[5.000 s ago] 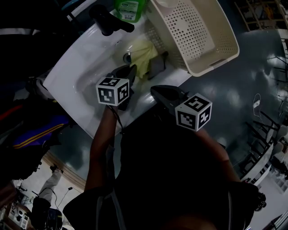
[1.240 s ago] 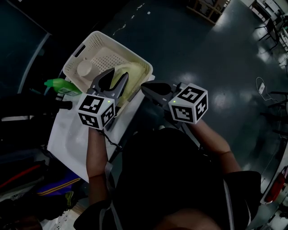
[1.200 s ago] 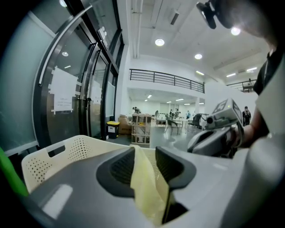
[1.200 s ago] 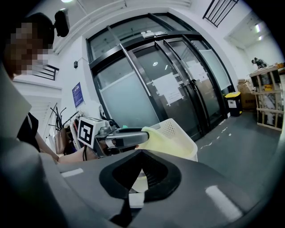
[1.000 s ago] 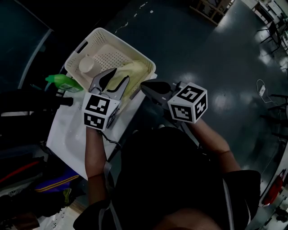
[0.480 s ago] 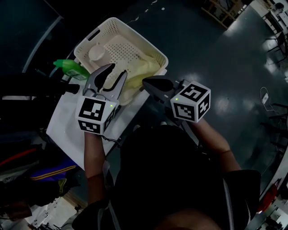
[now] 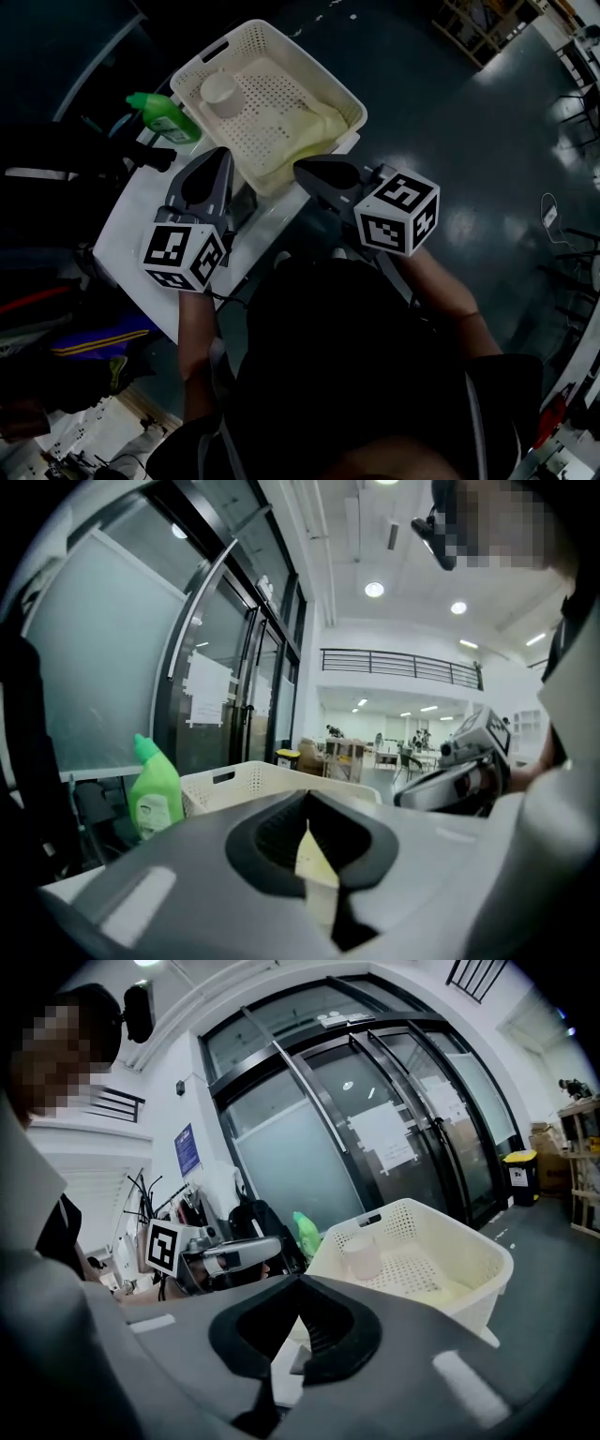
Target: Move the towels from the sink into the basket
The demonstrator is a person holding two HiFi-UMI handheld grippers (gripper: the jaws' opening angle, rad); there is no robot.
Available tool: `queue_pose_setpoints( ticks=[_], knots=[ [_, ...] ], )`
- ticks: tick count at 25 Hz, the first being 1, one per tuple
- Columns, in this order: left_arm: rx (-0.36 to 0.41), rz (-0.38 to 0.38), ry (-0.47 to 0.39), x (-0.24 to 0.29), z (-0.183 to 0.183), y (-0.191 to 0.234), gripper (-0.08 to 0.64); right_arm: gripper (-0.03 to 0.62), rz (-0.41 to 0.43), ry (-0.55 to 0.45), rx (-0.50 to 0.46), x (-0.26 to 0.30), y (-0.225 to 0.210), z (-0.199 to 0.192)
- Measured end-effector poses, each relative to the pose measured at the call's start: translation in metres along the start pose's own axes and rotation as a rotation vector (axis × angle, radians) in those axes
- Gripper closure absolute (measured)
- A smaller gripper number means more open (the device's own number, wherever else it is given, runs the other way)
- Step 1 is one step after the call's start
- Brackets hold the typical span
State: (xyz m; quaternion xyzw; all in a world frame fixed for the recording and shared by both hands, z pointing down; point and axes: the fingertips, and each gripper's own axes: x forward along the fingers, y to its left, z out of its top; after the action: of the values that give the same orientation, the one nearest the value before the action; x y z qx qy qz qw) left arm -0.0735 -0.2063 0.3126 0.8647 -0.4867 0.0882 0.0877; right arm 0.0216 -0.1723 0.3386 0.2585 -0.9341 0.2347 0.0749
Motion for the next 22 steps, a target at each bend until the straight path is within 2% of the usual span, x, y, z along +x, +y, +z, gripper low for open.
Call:
queue_pose_setpoints(
  ticks=[8, 16, 22],
  knots=[
    [-0.092, 0.051, 0.036, -0.036, -0.041, 0.021, 0.551, 0.592, 0.066, 0.046, -0.001, 0.023, 0.032, -0.014],
    [-0.154, 0.090, 0.157, -0.063, -0.106, 0.030, 0.551, 0.592, 0.144, 0.103, 0.018, 0.043, 0.067, -0.034],
    [-0.200, 0.104, 0.229, -0.074, -0.149, 0.040, 0.551, 0.592, 0.169, 0.162, 0.041, 0.060, 0.080, -0.056]
  ],
)
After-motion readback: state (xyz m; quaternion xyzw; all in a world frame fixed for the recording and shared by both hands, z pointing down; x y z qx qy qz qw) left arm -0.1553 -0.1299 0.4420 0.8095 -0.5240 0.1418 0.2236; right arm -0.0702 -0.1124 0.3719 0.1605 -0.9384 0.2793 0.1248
